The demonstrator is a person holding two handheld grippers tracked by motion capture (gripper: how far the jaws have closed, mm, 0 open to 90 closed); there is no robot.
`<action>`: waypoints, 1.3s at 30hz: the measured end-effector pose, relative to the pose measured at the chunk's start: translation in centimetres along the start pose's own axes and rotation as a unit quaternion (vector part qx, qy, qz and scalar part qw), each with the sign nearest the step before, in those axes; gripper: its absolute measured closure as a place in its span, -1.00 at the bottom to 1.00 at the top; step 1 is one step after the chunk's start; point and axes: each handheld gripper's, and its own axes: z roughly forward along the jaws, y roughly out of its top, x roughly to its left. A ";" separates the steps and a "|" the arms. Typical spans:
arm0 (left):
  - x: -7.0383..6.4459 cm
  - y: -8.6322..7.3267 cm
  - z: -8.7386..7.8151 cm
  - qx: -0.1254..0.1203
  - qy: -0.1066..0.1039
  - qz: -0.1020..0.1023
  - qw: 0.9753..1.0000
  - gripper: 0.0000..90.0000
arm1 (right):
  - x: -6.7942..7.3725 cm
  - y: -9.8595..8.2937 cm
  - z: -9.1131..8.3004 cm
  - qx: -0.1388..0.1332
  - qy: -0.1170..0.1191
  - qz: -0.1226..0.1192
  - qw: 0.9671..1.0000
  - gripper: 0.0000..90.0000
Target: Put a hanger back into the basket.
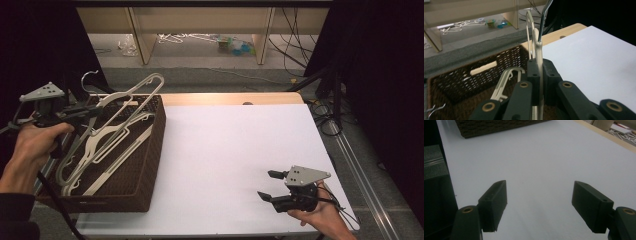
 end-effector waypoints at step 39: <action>2.3 -7.8 3.6 0.073 -0.021 -0.030 0.997 0.90 | 0.1 -0.3 0.3 0.007 0.009 -0.003 1.000 -0.38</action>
